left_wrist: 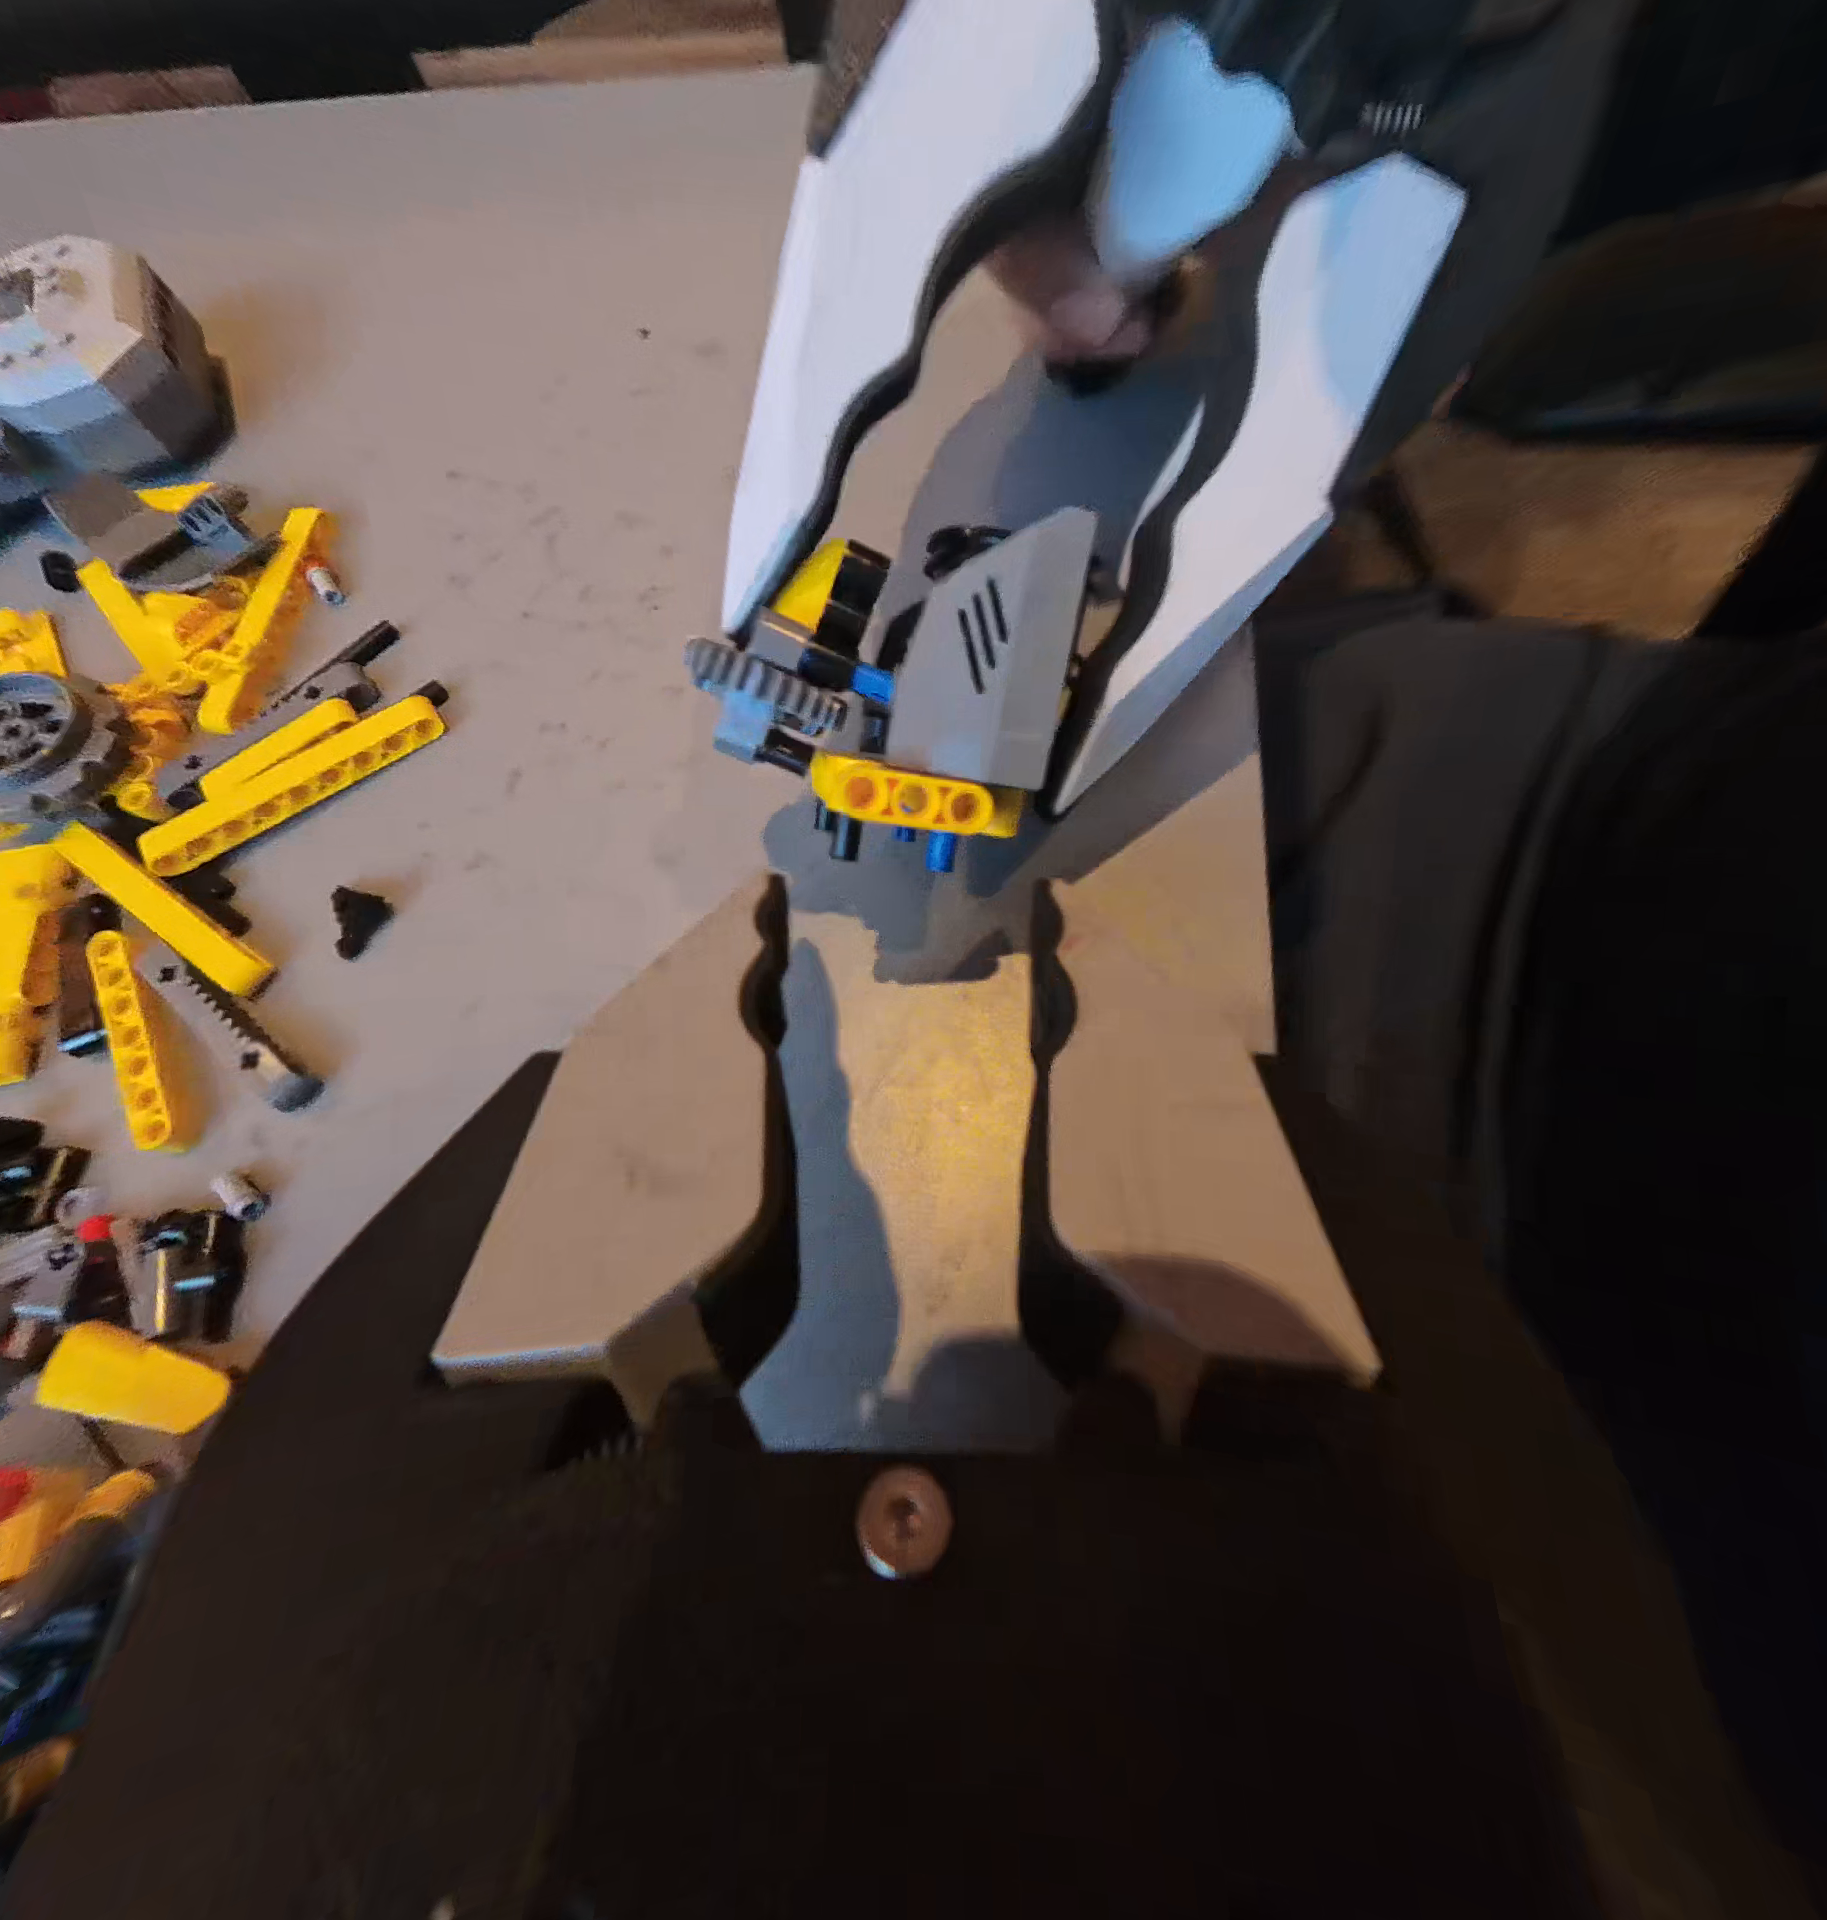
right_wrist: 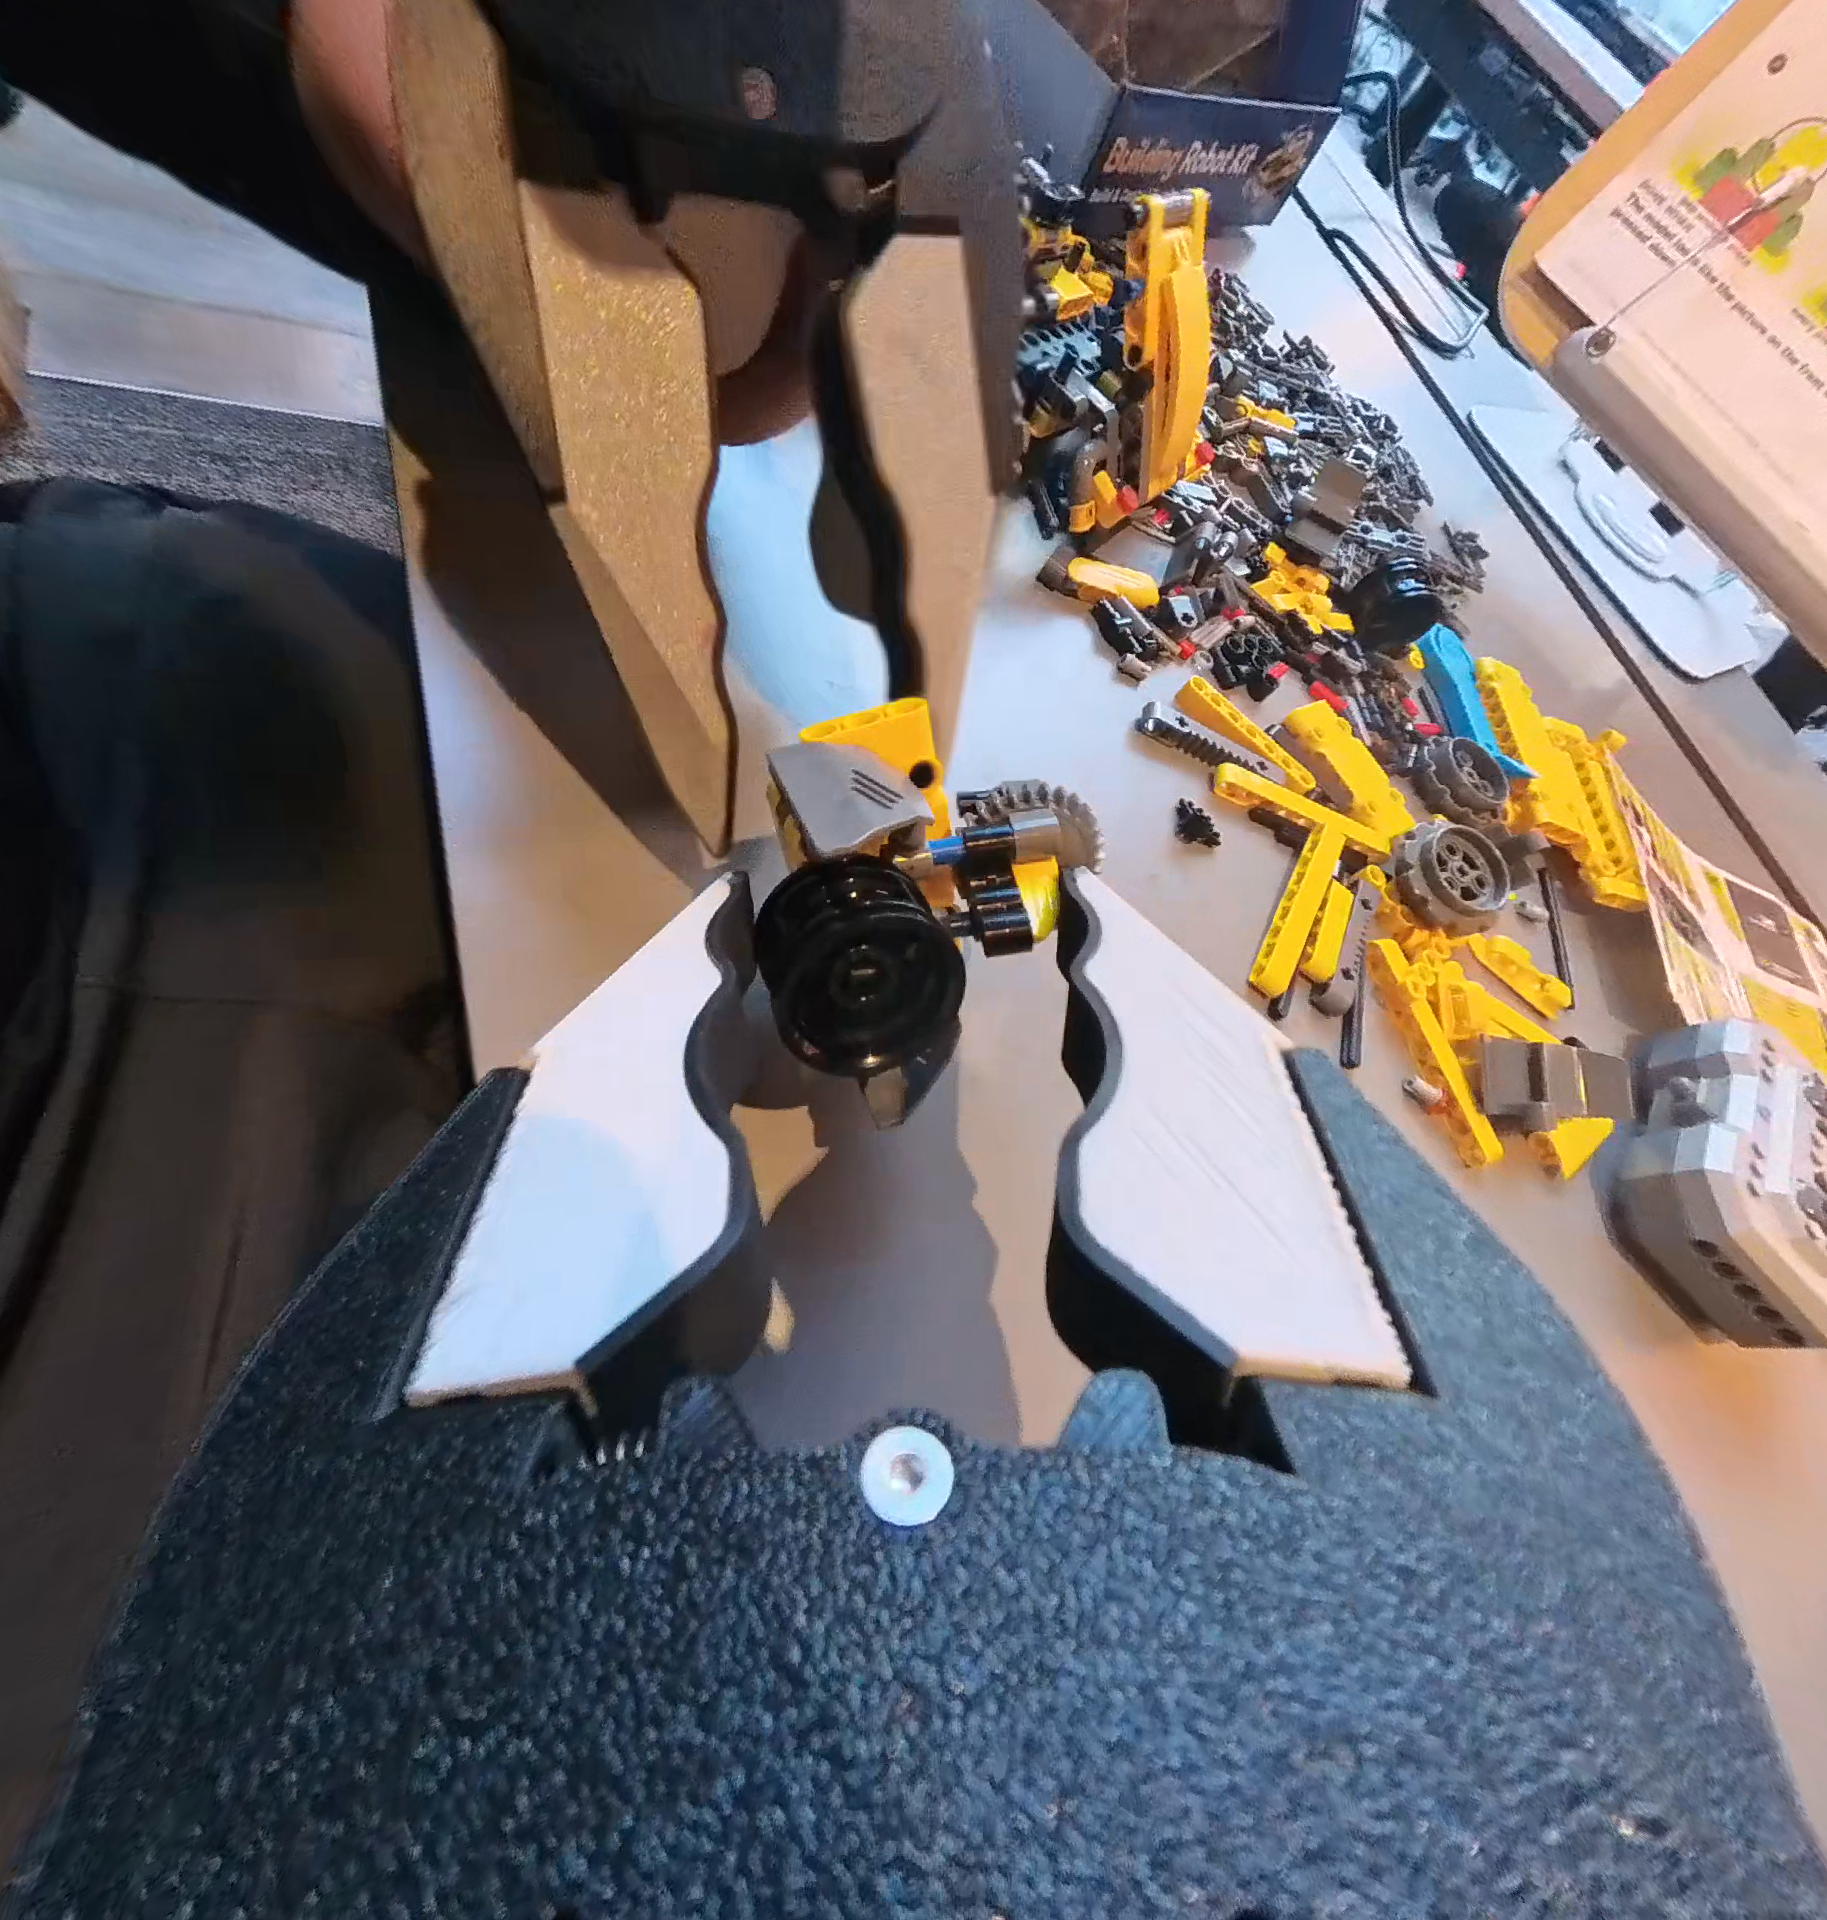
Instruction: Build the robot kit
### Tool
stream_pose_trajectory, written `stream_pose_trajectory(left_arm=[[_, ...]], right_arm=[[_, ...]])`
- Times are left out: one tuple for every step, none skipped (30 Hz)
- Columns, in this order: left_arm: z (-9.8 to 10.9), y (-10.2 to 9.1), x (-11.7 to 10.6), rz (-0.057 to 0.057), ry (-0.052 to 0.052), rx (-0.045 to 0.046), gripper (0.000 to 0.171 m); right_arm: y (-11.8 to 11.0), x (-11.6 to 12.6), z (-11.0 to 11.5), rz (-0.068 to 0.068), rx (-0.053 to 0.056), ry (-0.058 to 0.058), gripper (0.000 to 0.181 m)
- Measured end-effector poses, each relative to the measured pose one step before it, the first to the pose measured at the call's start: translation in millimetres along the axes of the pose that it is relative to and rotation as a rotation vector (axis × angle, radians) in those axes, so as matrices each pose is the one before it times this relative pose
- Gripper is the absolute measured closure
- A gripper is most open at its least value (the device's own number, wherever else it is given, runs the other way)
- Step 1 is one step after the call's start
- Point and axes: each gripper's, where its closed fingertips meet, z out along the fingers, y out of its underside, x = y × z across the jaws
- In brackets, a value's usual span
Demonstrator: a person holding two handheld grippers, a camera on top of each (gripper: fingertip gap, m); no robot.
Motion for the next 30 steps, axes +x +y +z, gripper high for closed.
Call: stream_pose_trajectory(left_arm=[[2.42, 0.20, 2.01, 0.0292, -0.0088, -0.00914, 0.138], [1.77, -1.85, 1.33, 0.0117, -0.0136, 0.00325, 0.141], [1.73, -0.10, -1.94, 0.0009, -0.0304, -0.00408, 0.143], [1.05, 0.16, -2.05, 0.0012, -0.0234, -0.00017, 0.147], [-0.35, -1.24, -2.32, -0.0001, -0.0201, 0.01476, 0.152], [-1.24, -1.92, -1.14, 0.0012, -0.0092, 0.01614, 0.155], [-1.26, -2.37, -0.80, 0.0002, -0.0061, 0.01558, 0.155], [-0.79, -2.48, 1.06, -0.0006, 0.0054, 0.01631, 0.155], [-0.75, -3.21, 2.58, 0.0039, 0.0139, 0.01915, 0.155], [0.15, -1.49, 1.07, 0.0123, 0.0004, 0.00766, 0.157], [0.77, 0.09, 1.09, 0.0197, 0.0006, -0.00098, 0.165], [1.10, 0.53, 1.60, 0.0186, 0.0057, -0.00368, 0.171], [1.19, 0.66, 0.31, 0.0112, -0.0009, -0.00771, 0.169], [1.07, 0.71, 1.17, 0.0107, 0.0043, -0.00648, 0.169], [0.84, 0.85, 0.61, 0.0081, 0.0021, -0.00649, 0.171], [0.67, 1.10, -0.29, 0.0040, -0.0026, -0.00772, 0.171], [0.23, 0.70, -0.30, 0.0021, -0.0023, -0.00466, 0.171], [-0.79, 0.02, -0.24, -0.0007, -0.0040, 0.00247, 0.171], [-1.85, -0.51, -1.64, -0.0095, -0.0138, 0.00788, 0.166], [-2.61, -0.09, -2.03, -0.0226, -0.0150, 0.00737, 0.160], [-2.70, 0.06, -1.28, -0.0370, -0.0057, 0.00639, 0.150], [-2.13, 0.21, -0.30, -0.0532, 0.0055, 0.00310, 0.138], [-0.94, 0.38, 1.91, -0.0605, 0.0208, -0.00150, 0.127], [0.02, 0.88, 1.37, -0.0483, 0.0154, -0.00533, 0.123], [0.41, 1.43, -2.06, -0.0244, -0.0116, -0.00889, 0.123], [0.29, 0.47, -3.01, -0.0043, -0.0216, -0.00455, 0.124], [0.48, 0.15, -0.92, 0.0019, -0.0080, -0.00288, 0.128], [1.15, 0.75, 0.22, 0.0014, -0.0006, -0.00784, 0.130], [1.07, 1.78, -1.38, -0.0024, -0.0094, -0.01435, 0.129], [0.63, 1.48, -0.85, -0.0044, -0.0023, -0.00985, 0.129]], right_arm=[[0.45, 0.58, 0.16, 0.0034, -0.0001, -0.0025, 0.123], [0.22, -0.23, 0.04, -0.0001, -0.0004, -0.0029, 0.122], [0.14, -0.20, -0.07, -0.0038, 0.0003, 0.0006, 0.122], [0.10, -0.25, -0.08, -0.0069, 0.0003, 0.0031, 0.122], [0.13, -0.35, 0.14, -0.0086, -0.0013, 0.0033, 0.121], [0.53, -0.39, 0.38, -0.0090, -0.0042, 0.0024, 0.121], [1.23, -0.19, 0.84, -0.0099, -0.0090, 0.0015, 0.120], [2.43, -0.13, 1.37, -0.0120, -0.0165, -0.0002, 0.119], [3.50, -0.49, 2.10, -0.0162, -0.0244, -0.0027, 0.119], [3.04, -1.12, 2.23, -0.0201, -0.0229, -0.0043, 0.118], [1.39, -1.89, 1.89, -0.0171, -0.0136, -0.0063, 0.118], [0.17, -1.86, 1.38, -0.0120, -0.0063, -0.0077, 0.123], [-0.80, -1.71, 1.02, -0.0095, -0.0002, -0.0070, 0.123], [-0.74, -0.89, 0.68, -0.0070, -0.0002, -0.0026, 0.123], [0.03, -0.26, 0.63, -0.0037, -0.0028, 0.0008, 0.123], [0.09, 0.18, 0.23, -0.0004, -0.0012, 0.0007, 0.123], [-0.02, 0.11, -0.14, 0.0008, 0.0003, 0.0008, 0.123], [0.09, 0.25, -0.19, 0.0001, -0.0007, 0.0031, 0.123], [0.18, 0.41, -0.13, -0.0008, -0.0012, 0.0059, 0.123], [0.28, 0.14, -0.18, -0.0009, -0.0021, 0.0056, 0.123], [0.22, -0.94, -0.46, -0.0010, -0.0023, -0.0020, 0.121], [0.30, -1.39, -1.07, 0.0014, -0.0012, -0.0069, 0.121], [0.32, -1.64, -1.93, 0.0067, 0.0025, -0.0116, 0.120], [-0.09, -0.97, -2.26, 0.0130, 0.0087, -0.0116, 0.120], [-0.94, 0.52, -2.51, 0.0182, 0.0144, -0.0057, 0.120], [-1.30, 0.84, -2.01, 0.0213, 0.0147, -0.0076, 0.120], [-0.80, 1.09, -1.33, 0.0248, 0.0088, -0.0086, 0.120], [0.10, 0.92, -0.77, 0.0229, 0.0014, -0.0084, 0.118], [1.12, 0.13, -1.10, 0.0108, -0.0078, -0.0108, 0.114], [1.76, 0.46, -2.69, -0.0038, -0.0108, -0.0057, 0.110]])
